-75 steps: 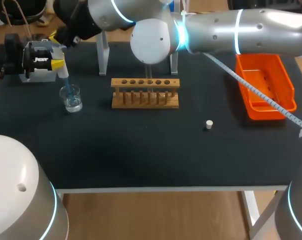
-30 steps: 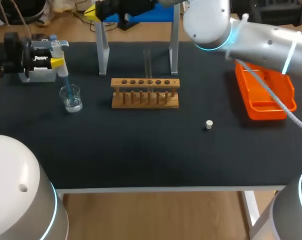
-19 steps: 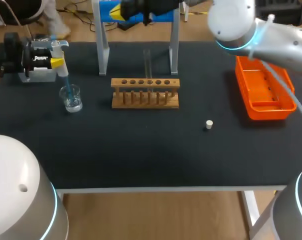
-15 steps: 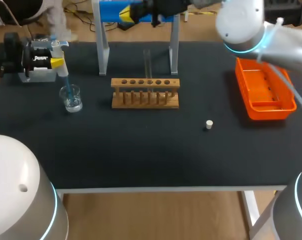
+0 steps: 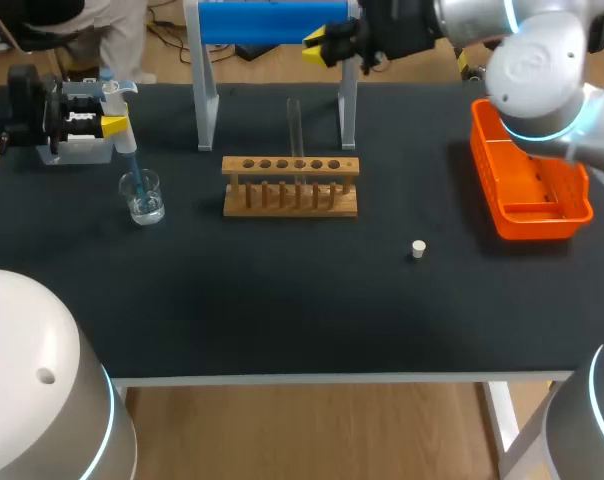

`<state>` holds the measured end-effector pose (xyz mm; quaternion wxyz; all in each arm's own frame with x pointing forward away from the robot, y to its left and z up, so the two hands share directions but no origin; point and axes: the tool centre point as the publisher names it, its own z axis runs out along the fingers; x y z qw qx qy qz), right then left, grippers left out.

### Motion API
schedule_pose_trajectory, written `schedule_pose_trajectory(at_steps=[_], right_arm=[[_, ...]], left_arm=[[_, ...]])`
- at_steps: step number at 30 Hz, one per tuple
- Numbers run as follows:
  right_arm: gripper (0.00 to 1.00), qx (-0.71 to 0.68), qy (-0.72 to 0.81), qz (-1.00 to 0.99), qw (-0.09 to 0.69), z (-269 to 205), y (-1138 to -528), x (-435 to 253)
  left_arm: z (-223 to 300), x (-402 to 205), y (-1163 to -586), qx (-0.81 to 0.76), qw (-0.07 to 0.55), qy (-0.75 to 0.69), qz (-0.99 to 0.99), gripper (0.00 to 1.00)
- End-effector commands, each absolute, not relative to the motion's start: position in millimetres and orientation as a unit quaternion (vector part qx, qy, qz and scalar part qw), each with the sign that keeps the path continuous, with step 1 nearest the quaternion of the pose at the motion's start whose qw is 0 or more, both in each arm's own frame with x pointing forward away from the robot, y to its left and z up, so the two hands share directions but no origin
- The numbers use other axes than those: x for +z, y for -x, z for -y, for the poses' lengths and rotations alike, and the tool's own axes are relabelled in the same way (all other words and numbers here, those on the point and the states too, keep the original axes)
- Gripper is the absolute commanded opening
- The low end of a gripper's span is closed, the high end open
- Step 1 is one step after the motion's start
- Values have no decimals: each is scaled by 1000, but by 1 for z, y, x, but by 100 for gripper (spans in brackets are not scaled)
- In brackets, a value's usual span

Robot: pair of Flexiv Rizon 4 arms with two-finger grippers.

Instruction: Invert the test tube, pick up the pipette, mount the tip to pipette, aspirate from beaker and dispense into the tube, eject the tip, return the pipette, and cap with the stopper.

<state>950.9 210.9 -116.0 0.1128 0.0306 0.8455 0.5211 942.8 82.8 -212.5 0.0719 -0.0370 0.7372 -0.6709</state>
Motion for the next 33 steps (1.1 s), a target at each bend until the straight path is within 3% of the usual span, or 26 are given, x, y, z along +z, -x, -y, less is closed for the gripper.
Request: schedule_pose_trajectory(at_steps=[1,33], right_arm=[[100,528,-29,-841,112,-190,-943,-118],[100,550,11,-832,80,-178,-947,-196]], left_arm=[[-83,-212,-943,-671,72,37,-737,0],[-83,-212,-943,-671,72,37,-737,0]])
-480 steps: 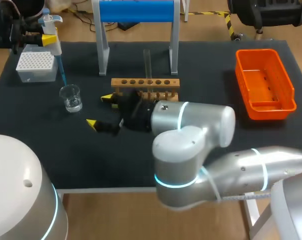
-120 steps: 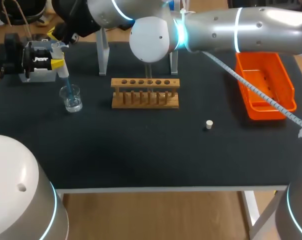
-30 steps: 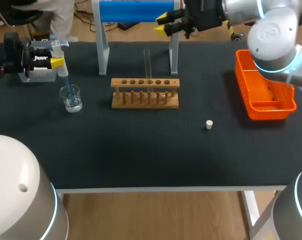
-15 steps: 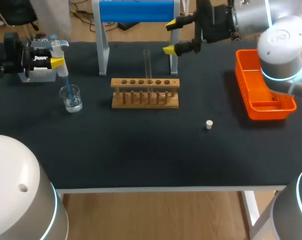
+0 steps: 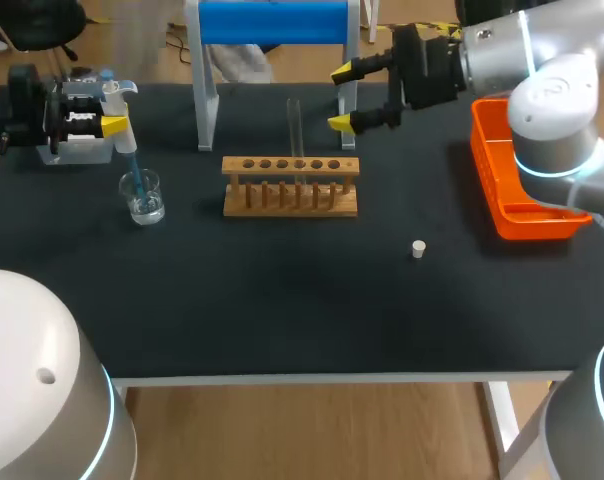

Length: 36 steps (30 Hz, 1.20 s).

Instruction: Invert the test tube, pick up the pipette, mount the tip to pipette, aspirate from beaker and dispense into the tube, eject the tip, return the pipette, and cap with the stopper.

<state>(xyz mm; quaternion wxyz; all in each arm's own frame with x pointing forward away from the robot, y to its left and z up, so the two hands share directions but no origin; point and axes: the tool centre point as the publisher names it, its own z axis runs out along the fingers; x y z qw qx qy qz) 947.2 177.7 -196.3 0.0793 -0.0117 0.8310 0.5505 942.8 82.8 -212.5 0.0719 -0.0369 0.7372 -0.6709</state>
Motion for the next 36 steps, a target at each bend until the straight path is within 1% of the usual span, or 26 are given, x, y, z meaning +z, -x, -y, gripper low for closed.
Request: schedule_pose_trajectory(at_steps=[1,20,36], right_arm=[[100,550,11,-832,80,-178,-947,-196],[100,549,10,-832,80,-180,-947,-198],[100,542,17,-835,89,-184,-971,-212]], left_arm=[[-83,-212,-943,-671,72,37,-737,0],[-83,-212,-943,-671,72,37,-737,0],[-83,-212,-943,-671,72,37,-737,0]])
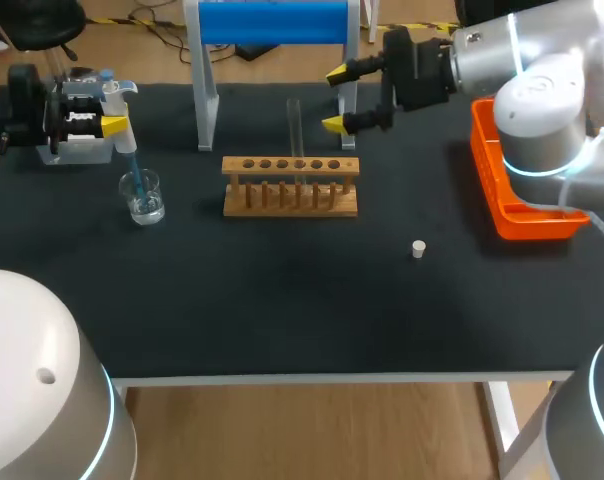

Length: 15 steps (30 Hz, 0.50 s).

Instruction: Invert the test tube, pick up the pipette, mount the tip to pipette, aspirate from beaker and dispense into the tube, eject the tip, return the pipette, and cap with the stopper.

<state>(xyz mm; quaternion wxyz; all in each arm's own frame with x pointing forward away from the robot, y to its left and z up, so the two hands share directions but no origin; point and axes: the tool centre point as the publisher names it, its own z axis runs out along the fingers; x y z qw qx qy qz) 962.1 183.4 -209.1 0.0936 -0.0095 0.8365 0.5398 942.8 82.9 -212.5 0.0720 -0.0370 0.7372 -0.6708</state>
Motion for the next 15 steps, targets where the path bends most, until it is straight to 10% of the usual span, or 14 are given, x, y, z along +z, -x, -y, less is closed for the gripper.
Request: schedule_pose_trajectory(at_steps=[1,15], right_arm=[[100,540,19,-836,91,-184,-973,-212],[100,534,30,-843,55,-188,-992,-228]], left_arm=[[-83,-212,-943,-671,72,37,-737,0],[-83,-212,-943,-671,72,37,-737,0]])
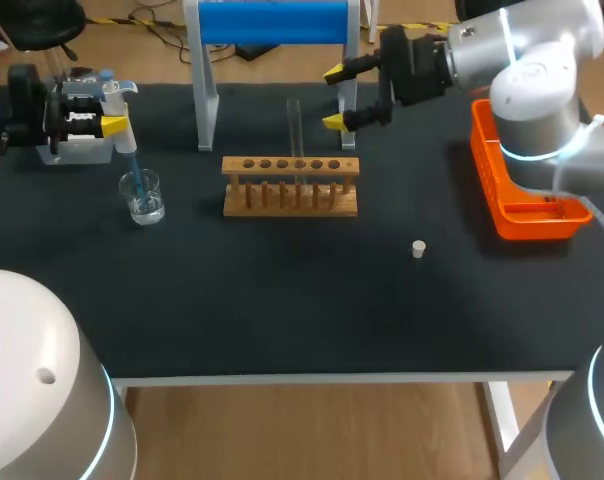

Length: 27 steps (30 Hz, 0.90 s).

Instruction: Invert the test tube, pick up the pipette, mount the tip to pipette, aspirate from beaker and dispense into the tube, eject the tip, return the pipette, and cap with the stopper.

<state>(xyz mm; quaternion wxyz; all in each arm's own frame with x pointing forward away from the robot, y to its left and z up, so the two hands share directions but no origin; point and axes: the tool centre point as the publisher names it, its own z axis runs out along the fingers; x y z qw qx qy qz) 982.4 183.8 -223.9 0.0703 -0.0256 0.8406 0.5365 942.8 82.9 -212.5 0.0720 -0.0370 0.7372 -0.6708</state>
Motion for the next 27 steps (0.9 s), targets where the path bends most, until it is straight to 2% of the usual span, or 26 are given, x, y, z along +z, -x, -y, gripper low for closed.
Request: schedule_pose_trajectory(at_steps=[1,15,27], right_arm=[[100,534,29,-843,53,-189,-993,-230],[100,524,16,-850,46,-209,-997,-252],[100,503,50,-863,6,-221,-999,-266]], left_arm=[[-83,-212,-943,-671,72,37,-737,0],[-83,-212,-943,-671,72,37,-737,0],[-83,-212,-943,-671,72,37,-737,0]])
